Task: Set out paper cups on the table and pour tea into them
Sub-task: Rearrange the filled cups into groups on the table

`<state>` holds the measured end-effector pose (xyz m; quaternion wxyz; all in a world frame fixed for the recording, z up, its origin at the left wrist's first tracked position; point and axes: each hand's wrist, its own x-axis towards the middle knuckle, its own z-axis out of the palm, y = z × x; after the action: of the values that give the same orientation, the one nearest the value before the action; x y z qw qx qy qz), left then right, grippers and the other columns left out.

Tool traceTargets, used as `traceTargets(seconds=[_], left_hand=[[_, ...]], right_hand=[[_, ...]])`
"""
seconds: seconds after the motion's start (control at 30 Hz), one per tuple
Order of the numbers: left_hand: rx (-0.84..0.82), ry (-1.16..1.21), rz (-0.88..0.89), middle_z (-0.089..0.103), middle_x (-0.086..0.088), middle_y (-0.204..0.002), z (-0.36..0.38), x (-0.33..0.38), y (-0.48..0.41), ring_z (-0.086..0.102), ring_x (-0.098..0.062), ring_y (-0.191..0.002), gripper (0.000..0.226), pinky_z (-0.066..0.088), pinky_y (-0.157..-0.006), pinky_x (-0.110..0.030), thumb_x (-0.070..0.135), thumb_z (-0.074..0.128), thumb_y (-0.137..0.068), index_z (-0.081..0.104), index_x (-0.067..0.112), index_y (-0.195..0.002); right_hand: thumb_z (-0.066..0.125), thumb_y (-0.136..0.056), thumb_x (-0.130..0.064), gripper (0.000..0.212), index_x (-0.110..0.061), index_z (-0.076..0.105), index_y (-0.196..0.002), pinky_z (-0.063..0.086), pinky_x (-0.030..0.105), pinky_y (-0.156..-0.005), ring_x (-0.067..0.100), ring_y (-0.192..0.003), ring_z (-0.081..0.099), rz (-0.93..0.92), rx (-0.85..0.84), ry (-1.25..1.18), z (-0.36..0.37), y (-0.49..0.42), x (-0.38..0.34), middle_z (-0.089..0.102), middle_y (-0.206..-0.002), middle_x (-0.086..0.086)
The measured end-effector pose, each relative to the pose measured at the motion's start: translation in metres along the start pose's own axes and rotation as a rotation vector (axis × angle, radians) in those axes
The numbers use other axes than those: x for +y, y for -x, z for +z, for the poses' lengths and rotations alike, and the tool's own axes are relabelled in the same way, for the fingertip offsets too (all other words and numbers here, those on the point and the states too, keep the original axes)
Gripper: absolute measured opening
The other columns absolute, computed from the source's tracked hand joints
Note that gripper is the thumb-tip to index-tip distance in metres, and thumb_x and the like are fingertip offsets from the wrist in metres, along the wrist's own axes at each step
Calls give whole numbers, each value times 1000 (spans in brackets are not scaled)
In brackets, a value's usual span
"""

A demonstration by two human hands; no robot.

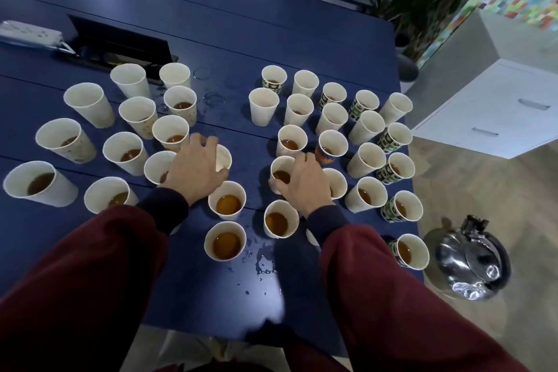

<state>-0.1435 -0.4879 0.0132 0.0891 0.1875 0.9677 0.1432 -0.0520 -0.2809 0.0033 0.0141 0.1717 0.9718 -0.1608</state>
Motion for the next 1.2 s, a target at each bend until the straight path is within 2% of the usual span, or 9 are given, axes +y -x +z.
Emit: traceTargets(seconds=[0.1,0.3,0.43,0.6,0.77,0.9,1.0,1.2], left_hand=[[-82,44,-16,48,-23,-127,0,-4,-3,48,-41,-121,66,40,-102,-47,42,71,-85,45,12,-139],[-180,41,-32,48,-19,-131,3,-9,-12,53,-38,-120,75,46,-100,-47,45,71,-85,35,20,-146],[-213,19,-23,48,-19,-133,7,-10,-20,54,-37,-120,76,46,-101,-44,46,71,-86,33,23,-148],[-234,12,-10,51,-18,-130,9,-8,-28,57,-36,-115,70,46,-97,-40,42,71,-86,36,24,-144],[-201,30,28,50,-17,-125,7,-3,-35,58,-36,-108,66,46,-93,-40,38,74,-83,42,23,-138],[-163,70,67,48,-15,-127,4,7,-54,56,-35,-112,67,46,-95,-42,38,75,-83,42,26,-140],[-189,67,91,46,-15,-129,7,17,-75,55,-37,-114,71,47,-97,-46,37,76,-82,40,26,-144],[-217,75,187,49,-20,-117,16,31,-109,55,-41,-103,63,47,-95,-46,32,74,-82,46,18,-136]], right_hand=[[68,-90,-49,63,-9,45,-132,48,38,-82,32,-109,60,9,-36,11,2,-1,-1,56,-123,13],[62,-93,-51,55,-6,49,-123,46,37,-78,33,-105,61,24,-23,47,-2,2,-3,58,-120,14],[62,-92,-52,57,-7,49,-124,47,36,-77,32,-105,62,35,-38,53,-3,2,-2,57,-121,13],[70,-86,-52,70,-11,42,-136,48,39,-83,33,-109,59,32,-112,-8,-1,-4,-2,51,-125,12],[70,-87,-39,62,-13,40,-135,43,36,-79,35,-105,58,16,-128,-59,3,-7,-2,54,-118,13],[69,-86,-46,63,-13,43,-133,45,37,-79,33,-103,59,29,-115,-48,5,-8,-2,56,-117,13],[70,-84,-53,69,-14,43,-134,50,39,-85,32,-108,59,44,-126,-46,7,-10,-1,54,-121,11],[71,-81,-61,79,-16,42,-139,50,38,-89,28,-114,57,62,-129,-90,7,-8,0,52,-127,7]])
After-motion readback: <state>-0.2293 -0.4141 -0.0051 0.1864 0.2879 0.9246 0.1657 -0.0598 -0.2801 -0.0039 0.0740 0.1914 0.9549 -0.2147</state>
